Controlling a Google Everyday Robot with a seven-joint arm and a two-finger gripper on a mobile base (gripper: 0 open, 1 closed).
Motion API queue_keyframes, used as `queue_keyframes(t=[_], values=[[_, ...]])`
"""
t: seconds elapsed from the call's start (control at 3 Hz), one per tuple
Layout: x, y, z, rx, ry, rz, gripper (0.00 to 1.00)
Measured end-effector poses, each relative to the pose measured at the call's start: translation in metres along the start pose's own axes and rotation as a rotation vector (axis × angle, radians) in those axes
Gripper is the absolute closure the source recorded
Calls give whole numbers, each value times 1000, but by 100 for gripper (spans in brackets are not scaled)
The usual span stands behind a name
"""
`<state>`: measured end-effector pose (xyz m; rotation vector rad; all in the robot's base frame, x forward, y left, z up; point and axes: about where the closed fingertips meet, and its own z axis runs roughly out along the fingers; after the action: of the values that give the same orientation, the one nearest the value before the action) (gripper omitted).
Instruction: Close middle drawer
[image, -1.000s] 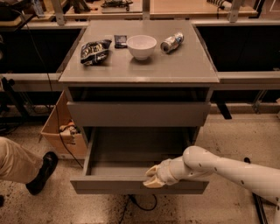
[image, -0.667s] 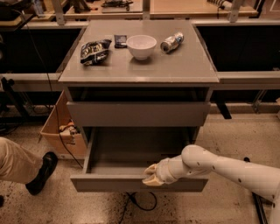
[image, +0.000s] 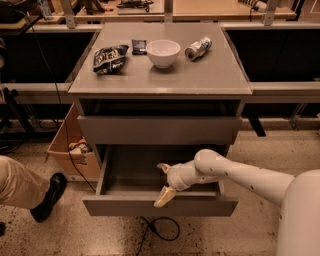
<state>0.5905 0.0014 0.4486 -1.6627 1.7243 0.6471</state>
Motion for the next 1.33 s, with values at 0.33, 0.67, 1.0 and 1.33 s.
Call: queue_keyframes(t=[0.33,0.67,1.0,1.33], values=[[-10,-17,9,9,-6,-31,0],[-14,-25,15,15,-11,-47,8],[-15,-26,16,23,-17,-55,31],[-18,-24,13,25,-19,-55,54]])
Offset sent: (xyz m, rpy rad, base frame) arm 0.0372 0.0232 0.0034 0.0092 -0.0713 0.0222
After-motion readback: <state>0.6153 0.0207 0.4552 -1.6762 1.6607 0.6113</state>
